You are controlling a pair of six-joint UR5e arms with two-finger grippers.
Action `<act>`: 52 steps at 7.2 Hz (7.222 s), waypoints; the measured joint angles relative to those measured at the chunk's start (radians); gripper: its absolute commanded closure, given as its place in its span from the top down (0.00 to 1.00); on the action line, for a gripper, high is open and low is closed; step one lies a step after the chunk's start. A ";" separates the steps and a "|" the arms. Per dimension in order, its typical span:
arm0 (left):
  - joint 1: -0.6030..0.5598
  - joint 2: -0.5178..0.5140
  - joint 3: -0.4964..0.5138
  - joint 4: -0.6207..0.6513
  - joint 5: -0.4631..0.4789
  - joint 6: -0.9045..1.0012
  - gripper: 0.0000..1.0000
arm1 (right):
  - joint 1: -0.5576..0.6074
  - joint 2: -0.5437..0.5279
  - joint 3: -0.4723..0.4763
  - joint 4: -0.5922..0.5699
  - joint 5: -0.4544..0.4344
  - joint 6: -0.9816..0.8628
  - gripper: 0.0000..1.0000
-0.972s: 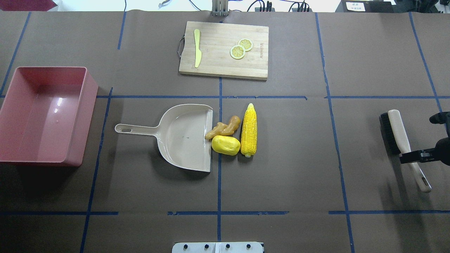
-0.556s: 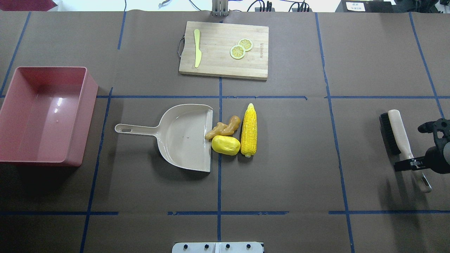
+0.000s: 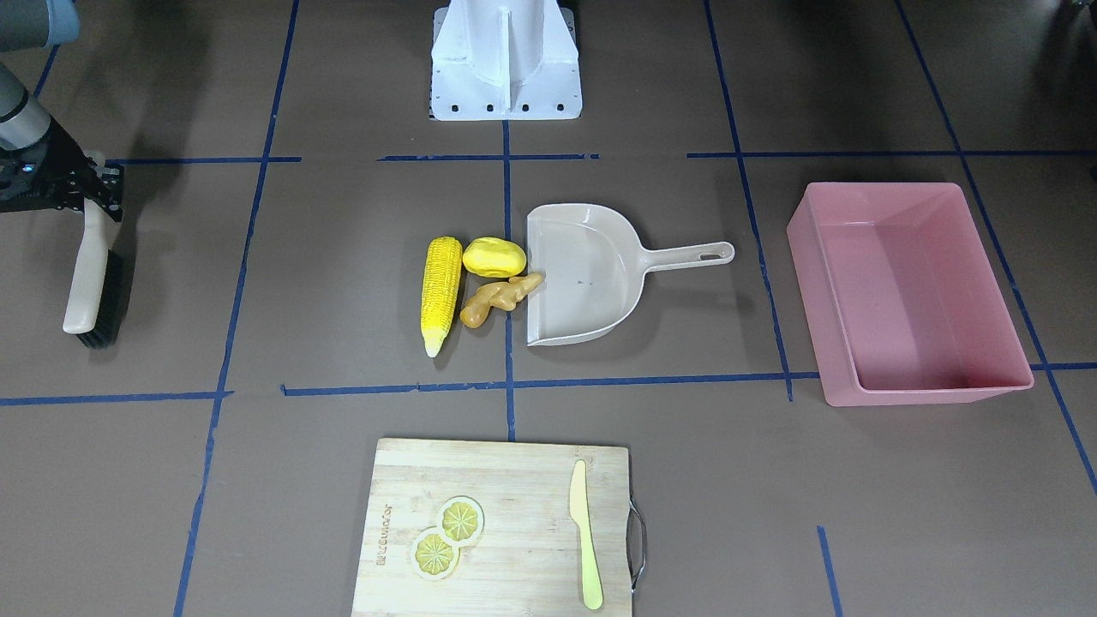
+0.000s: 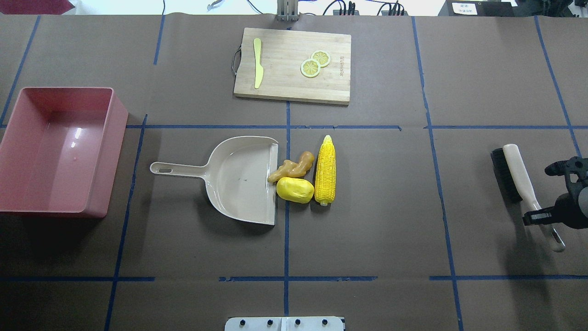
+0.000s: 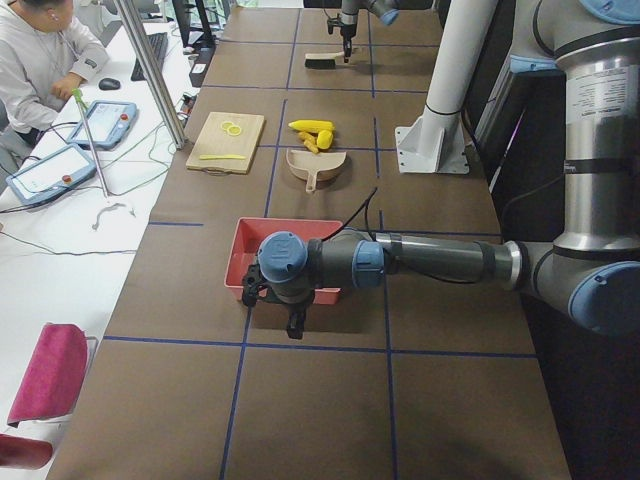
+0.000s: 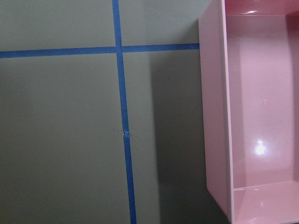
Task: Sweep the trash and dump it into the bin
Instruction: 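Lower the right gripper onto the white brush handle and grasp it, then move the left gripper to the beige dustpan handle and grasp it, then tilt the dustpan with the left gripper, lip down beside the vegetables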
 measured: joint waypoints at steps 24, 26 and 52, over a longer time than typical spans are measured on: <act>0.850 -0.473 0.043 -0.604 0.332 0.180 1.00 | 0.031 0.047 -0.017 0.005 0.038 0.001 0.00; 0.879 -0.468 0.055 -0.607 0.334 0.179 0.99 | 0.031 0.047 -0.017 0.005 0.038 0.001 0.00; 0.899 -0.509 0.069 -0.584 0.502 0.253 0.02 | 0.032 0.046 -0.015 0.007 0.036 0.002 0.00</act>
